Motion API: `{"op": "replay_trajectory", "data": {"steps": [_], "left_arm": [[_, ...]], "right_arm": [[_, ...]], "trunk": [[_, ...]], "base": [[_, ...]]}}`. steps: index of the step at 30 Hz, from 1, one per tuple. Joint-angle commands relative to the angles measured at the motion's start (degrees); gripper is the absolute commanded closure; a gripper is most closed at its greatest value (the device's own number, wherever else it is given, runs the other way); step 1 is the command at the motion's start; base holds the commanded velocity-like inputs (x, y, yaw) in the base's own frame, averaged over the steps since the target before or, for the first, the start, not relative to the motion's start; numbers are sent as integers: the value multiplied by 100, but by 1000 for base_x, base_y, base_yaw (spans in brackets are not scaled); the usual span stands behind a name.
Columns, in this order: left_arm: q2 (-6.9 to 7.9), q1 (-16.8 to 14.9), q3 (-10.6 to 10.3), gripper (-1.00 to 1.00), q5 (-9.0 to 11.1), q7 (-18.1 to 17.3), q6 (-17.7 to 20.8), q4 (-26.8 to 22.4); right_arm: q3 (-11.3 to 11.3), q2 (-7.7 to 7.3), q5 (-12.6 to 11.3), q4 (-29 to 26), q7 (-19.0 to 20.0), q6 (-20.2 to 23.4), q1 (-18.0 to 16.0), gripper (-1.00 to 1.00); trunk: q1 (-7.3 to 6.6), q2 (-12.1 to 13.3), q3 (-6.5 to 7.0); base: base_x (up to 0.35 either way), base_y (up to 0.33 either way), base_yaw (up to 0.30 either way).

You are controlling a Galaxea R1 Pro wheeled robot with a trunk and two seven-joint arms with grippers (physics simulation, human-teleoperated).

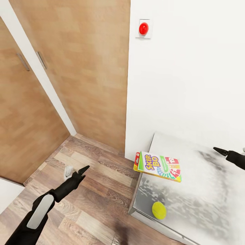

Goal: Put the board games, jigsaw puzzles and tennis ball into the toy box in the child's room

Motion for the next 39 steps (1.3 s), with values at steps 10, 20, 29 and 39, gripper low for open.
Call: {"op": "replay_trajectory", "data": {"steps": [10, 20, 29, 39], "left_arm": [[-122, -327, -223, -100, -794, -1084, -416, 926], [-261, -680, -351, -100, -1162, -1757, -650, 1829], [-310, -941, -440, -100, -1438, -2278, -970, 2431], [-387, -1184, -550, -100, -1552, -2645, -1352, 2907]], "right_arm": [[-197, 60, -32, -1312, 92, 491, 686, -100], [-284, 73, -51, -1597, 593, 647, 863, -100], [-311, 72, -55, -1665, 1292, 863, 906, -100], [-343, 78, -46, -1689, 2076, 989, 922, -100]], "trunk": [[3, -10, -9], [3, -10, -9], [3, -10, -9], [3, -10, -9]], "base": [[0, 0, 0], [0, 0, 0], [0, 0, 0], [0, 0, 0]]}}
